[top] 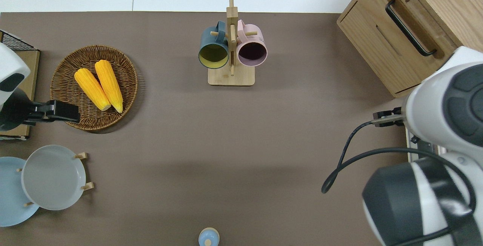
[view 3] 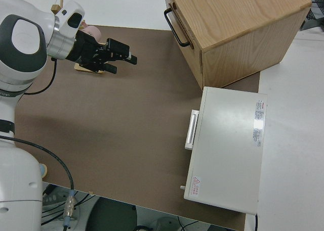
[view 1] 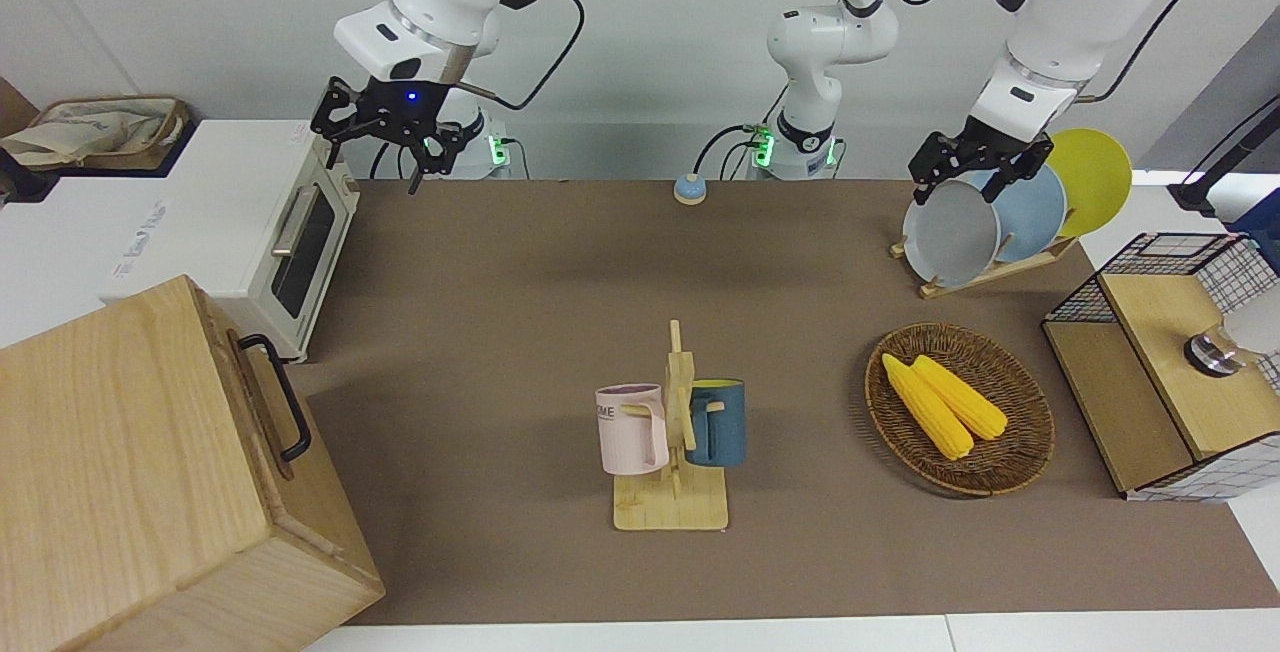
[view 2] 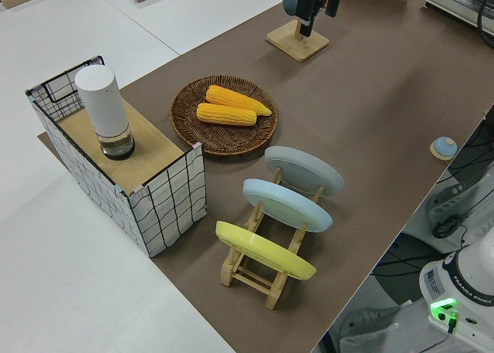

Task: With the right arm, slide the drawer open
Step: 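Swing the right gripper forward toward the wooden drawer's black handle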

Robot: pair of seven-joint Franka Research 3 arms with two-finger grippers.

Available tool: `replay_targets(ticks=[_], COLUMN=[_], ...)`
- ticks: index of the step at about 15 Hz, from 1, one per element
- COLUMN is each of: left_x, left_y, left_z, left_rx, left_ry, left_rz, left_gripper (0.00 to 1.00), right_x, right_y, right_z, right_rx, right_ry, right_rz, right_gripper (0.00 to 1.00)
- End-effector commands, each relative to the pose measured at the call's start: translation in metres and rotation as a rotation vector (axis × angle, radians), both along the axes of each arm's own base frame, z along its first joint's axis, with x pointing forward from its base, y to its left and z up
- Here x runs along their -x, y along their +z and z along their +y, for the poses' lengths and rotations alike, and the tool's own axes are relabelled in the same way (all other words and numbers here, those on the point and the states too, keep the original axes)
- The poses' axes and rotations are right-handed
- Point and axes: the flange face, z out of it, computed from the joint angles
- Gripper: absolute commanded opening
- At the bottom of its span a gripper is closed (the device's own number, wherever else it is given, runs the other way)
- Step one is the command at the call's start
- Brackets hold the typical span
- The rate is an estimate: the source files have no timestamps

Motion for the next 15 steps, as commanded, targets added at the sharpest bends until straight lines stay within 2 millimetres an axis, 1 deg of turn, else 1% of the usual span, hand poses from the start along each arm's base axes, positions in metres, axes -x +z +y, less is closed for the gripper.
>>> replay_targets(ticks=[1, 2, 7, 12, 15], left_x=[0.004, 0.004, 0.004, 0.004, 0.004], left_y=[0.002, 0.002, 0.002, 0.002, 0.002], left_z=[0.000, 0.001, 0.000, 0.001, 0.000], left_rx=[-0.012, -0.012, -0.012, -0.012, -0.012], left_ry=[-0.008, -0.007, -0.008, -0.008, -0.008], left_rz=[0.006, 0.007, 0.006, 0.007, 0.006], left_gripper=[1.00, 1.00, 1.00, 1.00, 1.00], right_x=[-0.005, -0.005, -0.009, -0.017, -0.022], right_y=[-0.028, -0.036, -0.085, -0.116, -0.133], right_z=[0.033, 0.044, 0.078, 0.073, 0.074], right_rx=[0.192, 0.241, 0.451, 0.592, 0.630], right_ry=[-0.001, -0.004, -0.018, 0.007, -0.005], right_rz=[-0.018, -0.028, -0.049, -0.076, -0.104], right_gripper=[0.981, 0.983, 0.983, 0.981, 0.981])
